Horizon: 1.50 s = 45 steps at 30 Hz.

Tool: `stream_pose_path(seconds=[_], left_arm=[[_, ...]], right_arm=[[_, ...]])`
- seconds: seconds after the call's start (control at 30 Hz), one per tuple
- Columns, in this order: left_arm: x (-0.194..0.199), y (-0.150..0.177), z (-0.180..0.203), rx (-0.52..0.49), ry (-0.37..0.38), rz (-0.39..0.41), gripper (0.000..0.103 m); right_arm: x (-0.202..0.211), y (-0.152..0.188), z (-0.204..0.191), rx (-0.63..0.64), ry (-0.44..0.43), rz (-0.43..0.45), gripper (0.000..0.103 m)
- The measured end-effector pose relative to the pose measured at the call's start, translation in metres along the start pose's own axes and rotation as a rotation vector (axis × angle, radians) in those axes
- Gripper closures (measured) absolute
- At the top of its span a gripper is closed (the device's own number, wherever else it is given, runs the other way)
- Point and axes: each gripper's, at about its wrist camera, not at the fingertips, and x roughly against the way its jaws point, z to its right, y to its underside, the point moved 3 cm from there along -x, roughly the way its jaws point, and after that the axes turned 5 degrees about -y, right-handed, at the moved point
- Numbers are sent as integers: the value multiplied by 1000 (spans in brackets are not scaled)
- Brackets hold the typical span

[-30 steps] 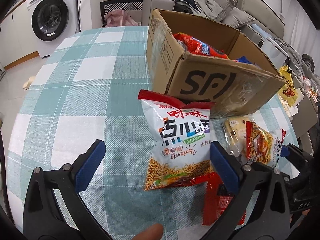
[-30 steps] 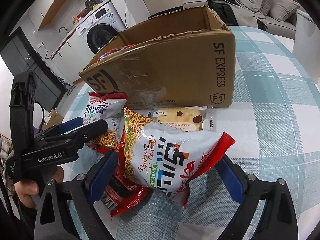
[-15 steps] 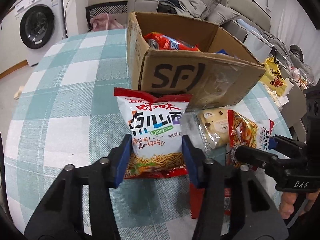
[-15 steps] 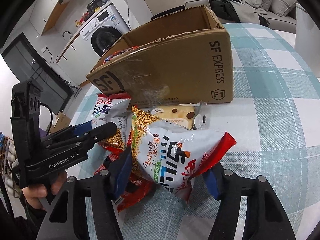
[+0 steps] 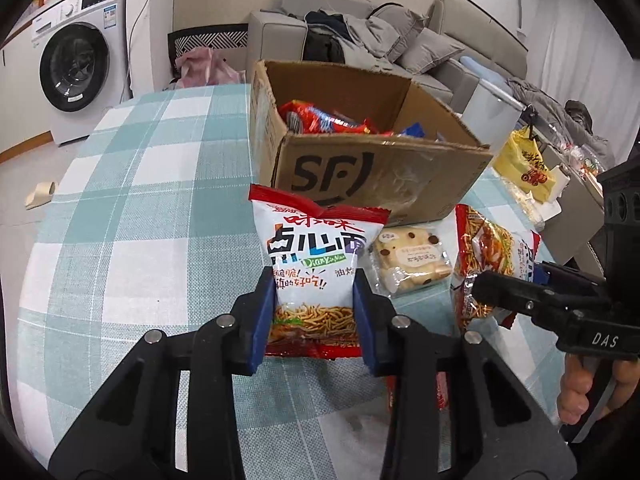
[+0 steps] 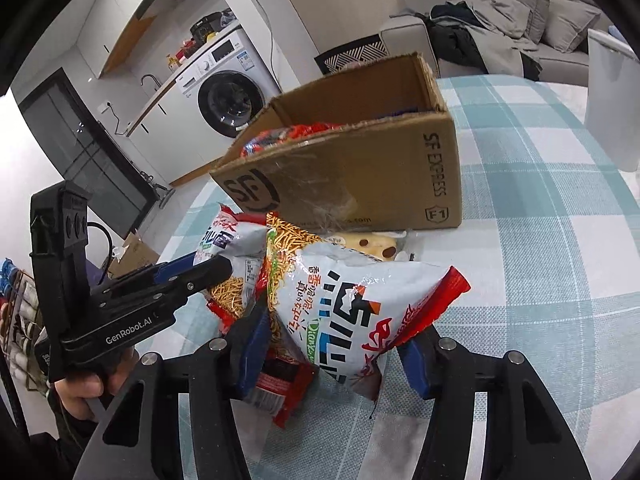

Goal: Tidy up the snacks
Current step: 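Grasp the white noodle-snack bag with the left tool while the right tool grasps another noodle bag, then carry both held noodle bags over the cardboard box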

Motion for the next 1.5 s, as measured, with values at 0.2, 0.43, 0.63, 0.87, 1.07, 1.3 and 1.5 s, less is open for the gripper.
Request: stream_pose_path(seconds=[0.2,0.43,0.63,0.87,1.07,1.3,1.5], left_arm=[[27,-10,4,3,25,55,70],[48,-25,6,10,37,101,70],[60,-43,8,24,40,143,70],[62,-68,12,40,46,179,70],[54,-86,18,39,34,203,70],[32,-101,26,28,11,204,70],[14,-107,26,31,5,195,70]], right_arm=[[24,-14,-10,29,-7,59,45],[38,-41,-21,57,-10,114,45],[45,-59,-24,41,-24,152,45],[44,-75,-21,-11,-39,205,45],[41,-89,-11,-69,-28,259,45],[30,-102,8,-136,-6,294,45],[18,-106,16,-158,-4,294,45]])
